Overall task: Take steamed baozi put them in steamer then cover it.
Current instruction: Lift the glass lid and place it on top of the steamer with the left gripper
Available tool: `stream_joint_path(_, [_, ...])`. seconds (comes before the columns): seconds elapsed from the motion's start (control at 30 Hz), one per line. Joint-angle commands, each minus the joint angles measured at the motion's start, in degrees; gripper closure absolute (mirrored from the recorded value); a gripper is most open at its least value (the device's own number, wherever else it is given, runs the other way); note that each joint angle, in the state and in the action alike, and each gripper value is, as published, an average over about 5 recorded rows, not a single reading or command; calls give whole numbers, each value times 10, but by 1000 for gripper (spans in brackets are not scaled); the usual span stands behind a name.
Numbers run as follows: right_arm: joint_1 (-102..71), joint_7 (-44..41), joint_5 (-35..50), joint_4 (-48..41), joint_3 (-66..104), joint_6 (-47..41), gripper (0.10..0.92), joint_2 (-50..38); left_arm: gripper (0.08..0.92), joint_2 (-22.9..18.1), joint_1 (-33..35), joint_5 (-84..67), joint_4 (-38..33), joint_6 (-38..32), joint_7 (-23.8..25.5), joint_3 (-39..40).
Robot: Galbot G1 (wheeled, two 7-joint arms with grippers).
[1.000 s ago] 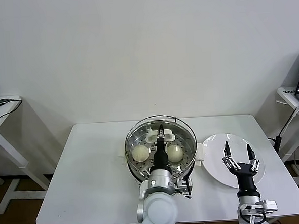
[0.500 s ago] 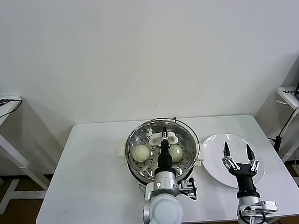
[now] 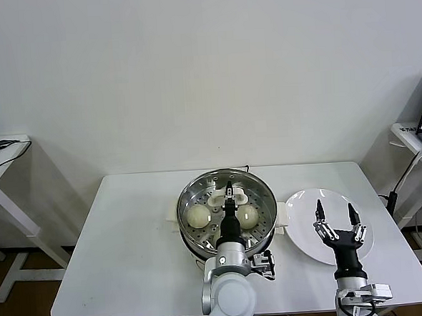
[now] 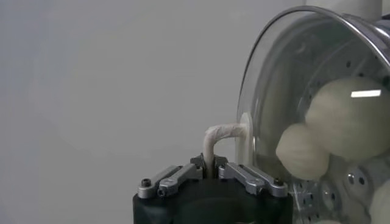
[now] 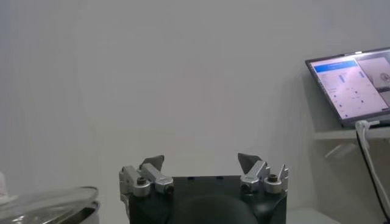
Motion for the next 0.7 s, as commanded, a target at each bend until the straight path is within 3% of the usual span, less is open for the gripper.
stream_joint_path(0.03, [2, 0, -1, -2, -3, 0, 203, -1, 811, -4, 0, 2, 10, -2, -3, -6])
stream_joint_path(0.7, [13, -1, -8, -10, -15, -1, 203, -2, 811, -5, 0, -9, 13, -5, -9, -12])
